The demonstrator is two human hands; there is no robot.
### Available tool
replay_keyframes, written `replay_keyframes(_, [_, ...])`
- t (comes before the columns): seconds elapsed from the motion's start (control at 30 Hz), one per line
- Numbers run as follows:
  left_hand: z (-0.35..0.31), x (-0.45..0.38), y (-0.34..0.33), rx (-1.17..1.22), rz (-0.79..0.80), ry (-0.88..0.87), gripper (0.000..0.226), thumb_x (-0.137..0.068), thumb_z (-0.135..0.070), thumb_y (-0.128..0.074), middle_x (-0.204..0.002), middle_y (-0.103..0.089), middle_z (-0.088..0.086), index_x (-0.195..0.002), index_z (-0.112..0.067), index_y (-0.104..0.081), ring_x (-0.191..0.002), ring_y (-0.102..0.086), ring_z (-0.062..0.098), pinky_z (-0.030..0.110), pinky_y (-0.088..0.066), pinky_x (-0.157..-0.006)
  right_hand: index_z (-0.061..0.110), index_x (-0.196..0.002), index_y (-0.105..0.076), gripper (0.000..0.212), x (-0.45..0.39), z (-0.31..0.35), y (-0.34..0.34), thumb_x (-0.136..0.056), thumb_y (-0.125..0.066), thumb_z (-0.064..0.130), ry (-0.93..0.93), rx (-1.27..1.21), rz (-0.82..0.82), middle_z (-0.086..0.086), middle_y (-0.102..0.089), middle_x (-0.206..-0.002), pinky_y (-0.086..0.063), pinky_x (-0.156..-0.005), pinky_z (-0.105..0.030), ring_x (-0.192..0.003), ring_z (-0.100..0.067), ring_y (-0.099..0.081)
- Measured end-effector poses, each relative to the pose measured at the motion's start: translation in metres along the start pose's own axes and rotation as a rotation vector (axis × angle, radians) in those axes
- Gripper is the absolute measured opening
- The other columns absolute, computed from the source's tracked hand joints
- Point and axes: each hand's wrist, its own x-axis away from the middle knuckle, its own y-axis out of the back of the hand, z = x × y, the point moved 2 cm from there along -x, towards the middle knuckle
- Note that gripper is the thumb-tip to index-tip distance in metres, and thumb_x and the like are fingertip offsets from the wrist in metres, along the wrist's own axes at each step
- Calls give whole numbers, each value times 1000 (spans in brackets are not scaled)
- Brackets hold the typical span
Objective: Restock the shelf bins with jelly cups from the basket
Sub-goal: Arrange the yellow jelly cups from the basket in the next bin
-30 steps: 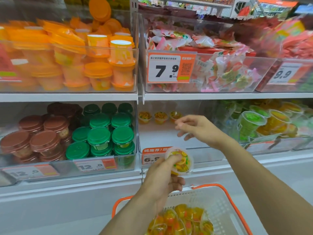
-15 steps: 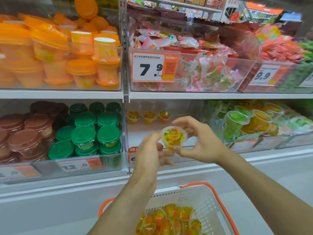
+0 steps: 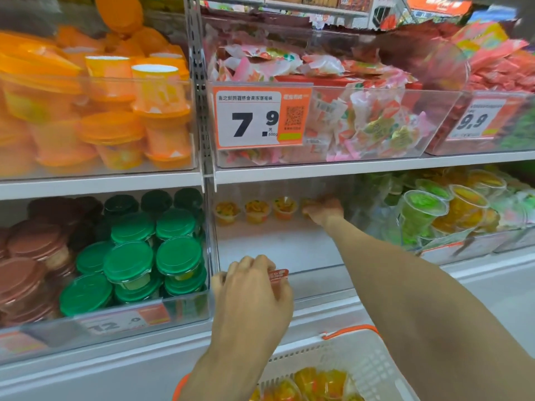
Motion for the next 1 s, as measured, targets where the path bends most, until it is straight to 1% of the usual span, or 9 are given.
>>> replay_keyframes(0.07, [2, -2, 1, 1, 15, -2, 23, -97, -47, -45, -109, -54, -17, -114, -35, -55, -110, -48, 9, 33, -24, -101, 9, -132, -57, 58, -3, 2, -5, -79, -75, 24, -10, -98, -3, -9, -64, -123, -52, -95, -33, -113, -25, -63])
replay_keyframes(0.17, [4, -2, 3, 16, 26, -17, 22, -97, -47, -45, -106, -55, -17, -112, -35, -56, -108, -48, 8, 33, -24, -101, 5, -132, -57, 47, -1, 3, -2, -88, -69, 17, 3, -79, 19, -14, -60, -132, -47, -102, -33, -121, -29, -57])
replay_keyframes(0.3, [8, 5, 5, 45, 34, -53, 21, -98, -46, -45, -106, -54, -17, -112, -35, -55, -105, -49, 7, 31, -24, -100, 6, -130, -60, 51, 8, 0, 8, -97, -56, 44, -20, 93, -4, -15, -59, -136, -46, -103, -36, -126, -31, -55])
replay_keyframes(0.43, [14, 12, 4, 41, 35, -124, 24, -98, -47, -43, -113, -51, -18, -117, -36, -51, -111, -46, 7, 29, -23, -102, 6, -129, -62, 43, 10, 1, 5, -90, -70, 21, 29, 164, 83, -15, -60, -136, -48, -104, -39, -125, -30, -57])
replay_keyframes(0.57, [17, 11, 3, 32, 43, -176, 26, -99, -47, -42, -116, -50, -18, -121, -36, -49, -113, -43, 6, 29, -24, -104, 11, -126, -62, 38, 14, 1, 11, -96, -58, 36, 31, 227, -86, -11, -62, -130, -50, -99, -32, -121, -27, -59])
replay_keyframes(0.67, [16, 7, 5, 51, 37, -193, 30, -98, -47, -43, -118, -51, -18, -125, -35, -48, -116, -43, 8, 31, -26, -104, 7, -125, -63, 39, 24, 10, 19, -93, -66, 28, 46, 174, -32, -14, -62, -131, -48, -102, -37, -122, -30, -58])
replay_keyframes(0.8, [11, 5, 5, 108, -121, -246, 31, -97, -41, -45, -121, -52, -17, -125, -31, -53, -122, -40, 9, 29, -25, -102, 9, -110, -72, 29, 61, 19, 48, -83, -75, 19, 184, -36, -115, -6, -72, -112, -50, -83, -20, -103, -23, -66])
replay_keyframes(0.9, [1, 13, 8, 311, -325, -355, 13, -93, -34, -48, -93, -55, -17, -94, -26, -59, -97, -49, 6, 22, -35, -84, 12, -95, -72, 11, 123, 21, 73, -85, -68, 11, 388, -175, -283, 0, -71, -81, -41, -61, -6, -69, -5, -61])
replay_keyframes(1.0, [-13, 28, -3, 402, -179, -450, 31, -100, -34, -43, -66, -46, -11, -71, -23, -46, -68, -46, 10, 24, -35, -61, 15, -87, -65, 9, 192, -3, 81, -88, -65, 6, 472, -425, -435, 5, -61, -69, -41, -58, -11, -59, -3, -52])
